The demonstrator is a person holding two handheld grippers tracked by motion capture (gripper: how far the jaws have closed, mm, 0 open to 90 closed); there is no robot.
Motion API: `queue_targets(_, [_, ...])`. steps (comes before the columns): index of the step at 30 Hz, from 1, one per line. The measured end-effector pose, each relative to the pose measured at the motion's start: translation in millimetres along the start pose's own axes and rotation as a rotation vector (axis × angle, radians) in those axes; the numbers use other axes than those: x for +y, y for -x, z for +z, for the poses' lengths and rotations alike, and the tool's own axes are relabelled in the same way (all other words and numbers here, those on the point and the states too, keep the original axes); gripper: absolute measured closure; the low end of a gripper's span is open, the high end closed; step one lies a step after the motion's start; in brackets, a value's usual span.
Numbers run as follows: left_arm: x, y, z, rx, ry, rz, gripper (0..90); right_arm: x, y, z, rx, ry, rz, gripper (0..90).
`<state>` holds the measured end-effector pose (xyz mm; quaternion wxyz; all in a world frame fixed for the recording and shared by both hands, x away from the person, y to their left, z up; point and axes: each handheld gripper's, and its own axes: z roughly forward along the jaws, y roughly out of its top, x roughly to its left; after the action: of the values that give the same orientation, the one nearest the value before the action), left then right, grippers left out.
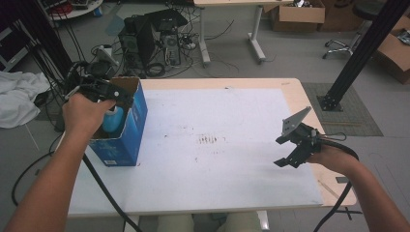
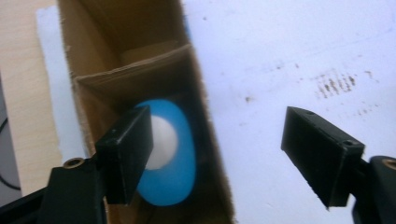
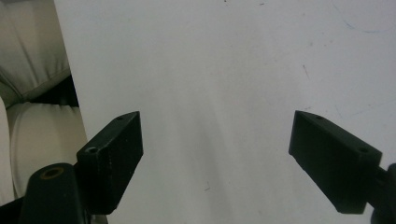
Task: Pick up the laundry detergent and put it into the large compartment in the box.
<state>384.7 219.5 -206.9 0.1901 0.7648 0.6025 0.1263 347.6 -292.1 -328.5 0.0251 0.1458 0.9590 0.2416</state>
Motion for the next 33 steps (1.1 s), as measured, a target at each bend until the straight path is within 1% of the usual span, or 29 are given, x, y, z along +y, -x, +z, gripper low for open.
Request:
queue_targets(1, [0.0,0.0,0.0,0.000,0.000,0.000,24.9,0.0,0.0,0.0,0.000,0.000,0.000,17.4])
queue_targets(2, [1.3,5.3,-0.7,-0.006,-0.003,0.023,24.9,0.0,0.2,-0.6,-0.001,0.001,-0.002,17.4])
queue_targets(3, [1.3,5.3,-0.7,-0.006,-0.003,0.023,24.8,0.0,0.2,-0.6,-0.001,0.001,-0.002,17.4])
queue_targets(6, [3.8,13.0,-1.1,-0.018,-0.001,0.053,24.5,0.3,-0.4,-0.9,0.000,0.003,0.002,17.4])
queue_targets(9, [5.4,17.1,-0.8,-0.028,-0.003,0.062,24.2,-0.1,-0.8,-0.7,0.001,0.001,0.004,17.4])
queue_targets(11, [6.5,20.5,-0.8,-0.037,-0.003,0.075,24.1,-0.5,-0.4,-0.7,0.000,0.002,-0.003,17.4])
queue_targets(12, [7.5,24.8,-0.6,-0.043,-0.003,0.092,23.9,-0.7,-0.7,-0.8,0.002,0.003,0.004,17.4])
queue_targets(13, [7.5,24.8,-0.6,-0.043,-0.003,0.092,23.6,-0.7,-0.7,-0.8,0.002,0.003,0.004,17.4])
queue_targets(14, [8.5,27.9,-0.5,-0.050,-0.004,0.109,23.4,-1.0,-0.3,-1.2,0.001,0.000,0.002,17.4])
queue_targets(15, [8.5,27.9,-0.5,-0.050,-0.004,0.109,23.3,-1.0,-0.3,-1.2,0.001,0.000,0.002,17.4])
queue_targets(16, [9.9,31.1,1.1,-0.056,-0.009,0.122,22.9,-0.9,-0.2,-1.8,0.001,-0.002,0.005,17.4])
queue_targets(19, [11.7,34.5,3.4,-0.057,-0.014,0.134,22.6,-0.2,0.2,-2.9,0.002,0.004,0.005,17.4])
queue_targets(20, [13.3,37.7,4.9,-0.064,-0.017,0.152,22.6,0.7,0.3,-3.6,0.002,0.006,0.002,17.4])
queue_targets(22, [14.0,39.7,5.6,-0.066,-0.015,0.157,22.5,1.3,0.2,-3.7,0.002,0.006,0.004,17.4])
queue_targets(24, [15.5,43.5,6.6,-0.074,-0.015,0.175,22.2,1.8,0.2,-3.6,0.003,0.004,0.006,17.4])
queue_targets(26, [17.4,49.4,7.3,-0.088,-0.005,0.213,21.3,2.5,0.7,-2.9,0.004,0.003,0.005,17.4])
queue_targets(27, [17.4,49.4,7.3,-0.088,-0.005,0.213,21.3,2.5,0.7,-2.9,0.004,0.003,0.005,17.4])
queue_targets(29, [19.0,54.5,8.1,-0.102,-0.005,0.236,21.2,2.9,0.7,-2.5,0.005,0.001,0.005,17.4])
queue_targets(31, [20.4,59.8,8.5,-0.114,-0.001,0.264,20.7,3.4,0.8,-1.9,0.005,0.001,0.003,17.3])
queue_targets(32, [21.5,64.4,8.8,-0.129,0.003,0.287,20.7,4.3,0.3,-1.8,0.006,-0.002,0.007,17.4])
queue_targets(33, [21.5,64.4,8.8,-0.129,0.003,0.287,20.6,4.3,0.3,-1.8,0.006,-0.002,0.007,17.4])
